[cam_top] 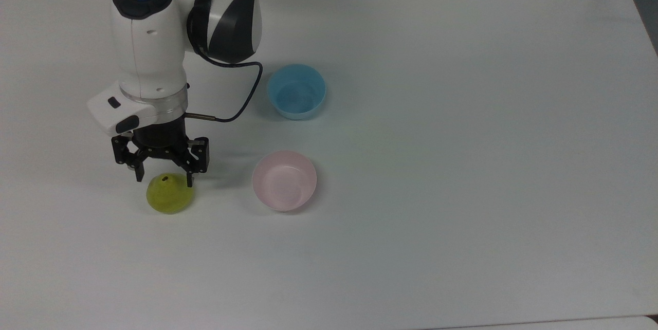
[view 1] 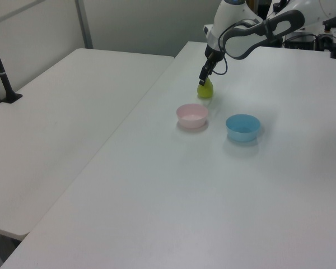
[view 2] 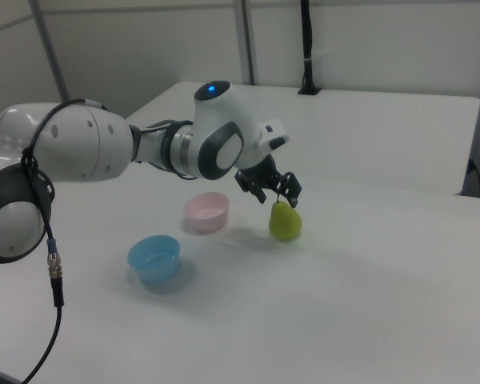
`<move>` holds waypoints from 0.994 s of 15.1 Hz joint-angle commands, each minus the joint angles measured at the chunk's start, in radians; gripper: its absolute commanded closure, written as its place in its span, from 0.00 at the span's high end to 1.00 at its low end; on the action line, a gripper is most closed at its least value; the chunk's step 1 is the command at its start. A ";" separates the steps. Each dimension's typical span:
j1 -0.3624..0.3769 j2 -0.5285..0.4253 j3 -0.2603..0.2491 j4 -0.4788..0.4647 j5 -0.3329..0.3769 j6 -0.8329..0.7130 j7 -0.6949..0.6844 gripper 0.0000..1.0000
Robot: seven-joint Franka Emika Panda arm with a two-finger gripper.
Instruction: Pick up a pear from the bowl
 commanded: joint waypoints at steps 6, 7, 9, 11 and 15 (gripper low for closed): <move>0.122 -0.240 0.001 -0.032 -0.009 -0.306 0.112 1.00; 0.131 -0.270 0.007 -0.032 -0.006 -0.363 0.113 1.00; 0.166 -0.326 0.008 -0.032 -0.004 -0.489 0.126 1.00; 0.200 -0.390 0.008 -0.033 -0.004 -0.615 0.127 1.00; 0.229 -0.479 0.009 -0.052 0.002 -0.729 0.170 1.00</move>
